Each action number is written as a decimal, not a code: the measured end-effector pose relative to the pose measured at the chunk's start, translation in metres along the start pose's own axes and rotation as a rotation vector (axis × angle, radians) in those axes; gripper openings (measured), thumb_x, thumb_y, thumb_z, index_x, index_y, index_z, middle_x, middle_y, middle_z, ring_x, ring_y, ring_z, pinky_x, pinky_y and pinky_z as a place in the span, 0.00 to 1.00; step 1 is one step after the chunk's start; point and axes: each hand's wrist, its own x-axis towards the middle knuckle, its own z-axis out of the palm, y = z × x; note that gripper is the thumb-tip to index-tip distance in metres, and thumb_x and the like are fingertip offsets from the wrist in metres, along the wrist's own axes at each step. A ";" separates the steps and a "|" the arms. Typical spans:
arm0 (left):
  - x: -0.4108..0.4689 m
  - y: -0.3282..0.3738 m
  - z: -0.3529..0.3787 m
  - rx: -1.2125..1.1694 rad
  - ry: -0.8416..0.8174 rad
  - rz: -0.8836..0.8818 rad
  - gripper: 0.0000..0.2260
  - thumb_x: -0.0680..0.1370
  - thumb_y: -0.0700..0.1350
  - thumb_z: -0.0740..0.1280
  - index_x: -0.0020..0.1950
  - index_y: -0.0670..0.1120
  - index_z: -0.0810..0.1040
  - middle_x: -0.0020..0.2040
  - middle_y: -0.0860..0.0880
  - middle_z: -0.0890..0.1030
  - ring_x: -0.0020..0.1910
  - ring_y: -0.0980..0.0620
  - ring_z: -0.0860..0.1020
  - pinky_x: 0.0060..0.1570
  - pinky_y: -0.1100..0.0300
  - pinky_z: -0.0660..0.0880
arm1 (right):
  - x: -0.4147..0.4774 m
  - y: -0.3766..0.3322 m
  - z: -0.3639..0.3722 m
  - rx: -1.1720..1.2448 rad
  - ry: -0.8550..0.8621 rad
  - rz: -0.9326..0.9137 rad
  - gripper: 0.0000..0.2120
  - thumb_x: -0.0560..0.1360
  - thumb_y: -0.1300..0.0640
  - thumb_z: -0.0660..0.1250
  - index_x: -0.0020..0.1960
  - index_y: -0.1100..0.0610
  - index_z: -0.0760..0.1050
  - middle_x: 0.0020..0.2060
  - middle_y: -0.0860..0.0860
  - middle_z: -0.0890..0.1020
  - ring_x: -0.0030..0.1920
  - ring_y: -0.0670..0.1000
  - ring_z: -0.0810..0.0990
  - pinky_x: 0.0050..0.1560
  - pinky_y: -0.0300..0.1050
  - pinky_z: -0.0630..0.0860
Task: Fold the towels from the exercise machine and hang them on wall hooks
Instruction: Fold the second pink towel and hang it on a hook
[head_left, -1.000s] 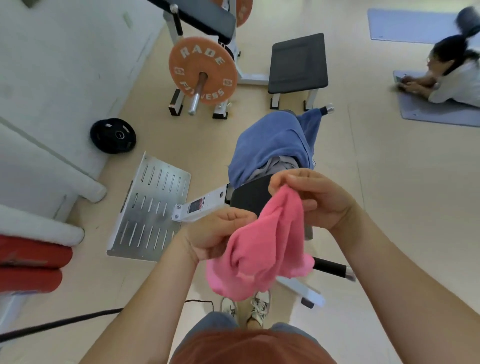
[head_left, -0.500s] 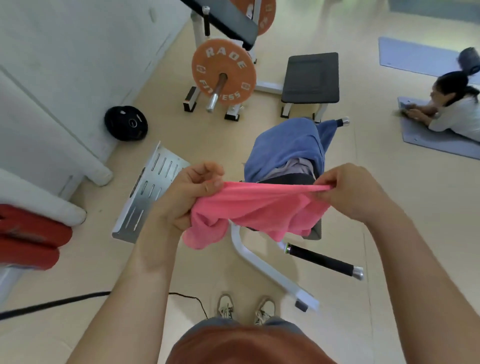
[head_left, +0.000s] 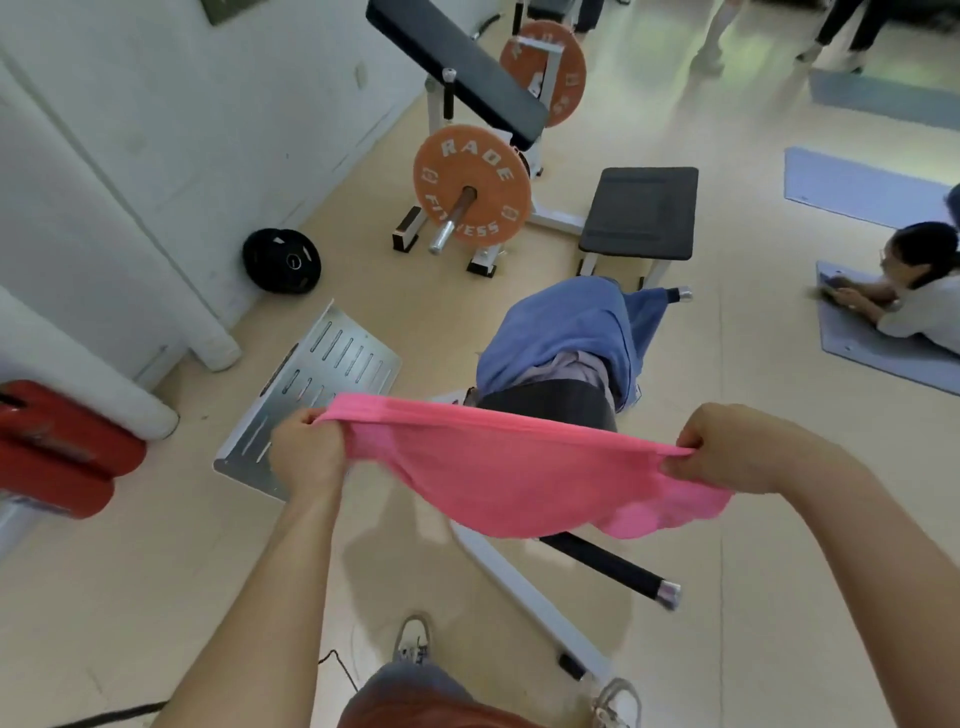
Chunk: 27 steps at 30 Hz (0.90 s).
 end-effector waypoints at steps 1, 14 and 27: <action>-0.013 -0.010 0.010 -0.027 0.013 -0.048 0.06 0.63 0.41 0.60 0.32 0.47 0.77 0.31 0.47 0.77 0.36 0.44 0.74 0.36 0.56 0.70 | 0.000 0.012 0.008 -0.016 -0.024 -0.030 0.16 0.71 0.56 0.63 0.27 0.55 0.62 0.25 0.50 0.65 0.27 0.51 0.62 0.29 0.41 0.59; -0.169 -0.004 0.059 -0.117 -0.046 -0.324 0.11 0.75 0.54 0.63 0.38 0.47 0.71 0.34 0.47 0.69 0.28 0.51 0.63 0.29 0.62 0.57 | 0.038 0.143 0.044 0.428 -0.131 -0.452 0.29 0.73 0.35 0.63 0.39 0.64 0.76 0.31 0.55 0.77 0.33 0.55 0.74 0.40 0.46 0.73; -0.129 0.077 0.084 -0.414 0.066 -0.082 0.08 0.77 0.45 0.58 0.39 0.50 0.73 0.32 0.50 0.71 0.28 0.53 0.66 0.24 0.66 0.61 | 0.082 0.119 -0.022 0.851 0.729 -0.337 0.14 0.79 0.58 0.62 0.34 0.56 0.68 0.26 0.47 0.66 0.28 0.47 0.65 0.34 0.38 0.62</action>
